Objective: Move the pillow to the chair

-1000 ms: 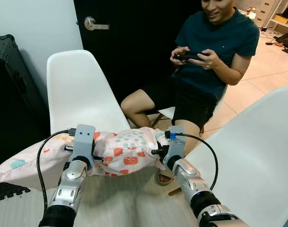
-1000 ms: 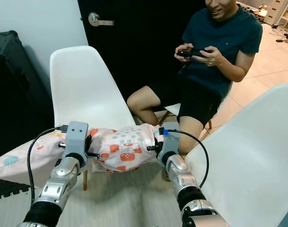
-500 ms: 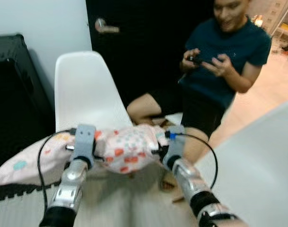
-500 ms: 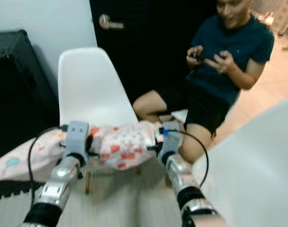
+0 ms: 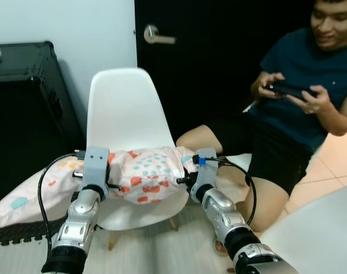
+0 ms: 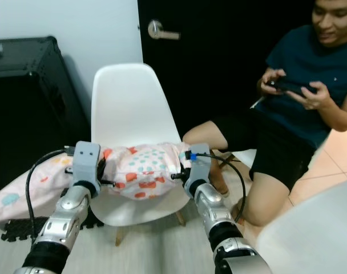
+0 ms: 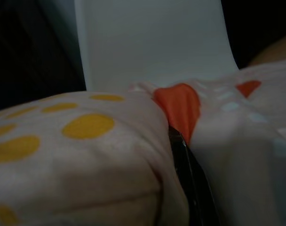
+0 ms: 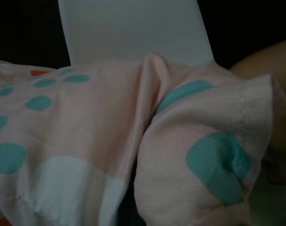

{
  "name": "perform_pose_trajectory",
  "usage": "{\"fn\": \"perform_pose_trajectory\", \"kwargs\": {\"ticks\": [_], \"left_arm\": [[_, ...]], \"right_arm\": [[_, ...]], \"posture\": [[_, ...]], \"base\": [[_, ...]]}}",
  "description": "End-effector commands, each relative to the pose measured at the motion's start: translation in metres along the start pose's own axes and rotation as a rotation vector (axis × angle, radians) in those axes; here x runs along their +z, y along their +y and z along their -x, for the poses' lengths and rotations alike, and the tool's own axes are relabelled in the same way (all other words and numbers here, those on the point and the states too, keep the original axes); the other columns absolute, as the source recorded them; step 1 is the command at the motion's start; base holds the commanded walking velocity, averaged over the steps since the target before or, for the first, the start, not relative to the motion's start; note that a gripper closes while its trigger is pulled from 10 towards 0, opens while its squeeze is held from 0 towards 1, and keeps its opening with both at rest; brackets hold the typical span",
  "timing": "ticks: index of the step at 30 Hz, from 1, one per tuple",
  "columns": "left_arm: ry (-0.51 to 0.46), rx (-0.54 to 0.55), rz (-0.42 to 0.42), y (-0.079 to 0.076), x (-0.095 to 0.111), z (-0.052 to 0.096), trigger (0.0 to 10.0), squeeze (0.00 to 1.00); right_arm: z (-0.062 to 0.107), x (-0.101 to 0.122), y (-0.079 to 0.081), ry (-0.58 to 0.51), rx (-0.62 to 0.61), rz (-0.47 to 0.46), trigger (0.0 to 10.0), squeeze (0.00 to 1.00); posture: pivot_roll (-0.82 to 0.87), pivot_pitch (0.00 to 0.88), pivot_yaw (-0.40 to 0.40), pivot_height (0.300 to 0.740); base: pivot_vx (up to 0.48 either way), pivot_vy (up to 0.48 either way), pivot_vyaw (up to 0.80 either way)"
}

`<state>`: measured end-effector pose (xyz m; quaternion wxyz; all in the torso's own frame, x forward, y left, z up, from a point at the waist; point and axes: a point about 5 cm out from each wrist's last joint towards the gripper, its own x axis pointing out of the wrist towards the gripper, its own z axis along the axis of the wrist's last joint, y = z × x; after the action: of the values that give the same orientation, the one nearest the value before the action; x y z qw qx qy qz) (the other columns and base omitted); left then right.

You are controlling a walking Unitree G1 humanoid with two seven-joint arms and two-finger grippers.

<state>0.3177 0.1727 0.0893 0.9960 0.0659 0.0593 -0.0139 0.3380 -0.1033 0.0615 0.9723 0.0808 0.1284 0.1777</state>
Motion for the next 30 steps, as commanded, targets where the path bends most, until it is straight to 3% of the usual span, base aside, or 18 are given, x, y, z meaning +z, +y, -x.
{"fn": "perform_pose_trajectory", "kwargs": {"ticks": [1,5,9,13,26,30], "left_arm": [[-0.067,-0.051,-0.012,-0.0117,0.0142,-0.0028,10.0,0.00],[-0.068,-0.059,-0.014,-0.0128,0.0147,-0.0030,10.0,0.00],[-0.068,-0.068,-0.021,-0.0136,0.0147,-0.0034,10.0,0.00],[-0.067,-0.074,-0.029,-0.0142,0.0143,-0.0034,10.0,0.00],[-0.066,-0.086,-0.040,-0.0168,0.0134,-0.0034,10.0,0.00],[-0.071,-0.070,-0.036,-0.0171,0.0126,-0.0028,10.0,0.00]], "right_arm": [[0.0010,-0.0036,0.0016,0.006,0.012,0.006,10.0,0.00],[0.0018,-0.0032,-0.0005,-0.003,0.001,0.000,10.0,0.00],[0.0023,-0.0019,-0.0044,-0.013,-0.024,-0.062,10.0,0.00],[0.0031,-0.0025,-0.0063,-0.012,-0.033,-0.058,10.0,0.00],[0.0040,-0.0057,-0.0048,-0.002,-0.027,-0.041,10.0,0.00],[0.0036,-0.0052,-0.0048,0.003,-0.020,-0.034,10.0,0.00]], "posture": [[-0.01,0.063,-0.014,0.740],[-0.01,0.063,-0.011,0.740],[-0.01,0.065,-0.007,0.740],[-0.01,0.065,-0.005,0.740],[-0.01,0.067,-0.009,0.740],[-0.01,0.067,-0.012,0.740]], "base": [[0.341,0.000,0.00],[0.341,0.000,0.00],[0.341,0.000,-0.37],[0.334,0.000,-0.69],[0.327,0.000,0.00],[0.000,0.000,0.00]]}}
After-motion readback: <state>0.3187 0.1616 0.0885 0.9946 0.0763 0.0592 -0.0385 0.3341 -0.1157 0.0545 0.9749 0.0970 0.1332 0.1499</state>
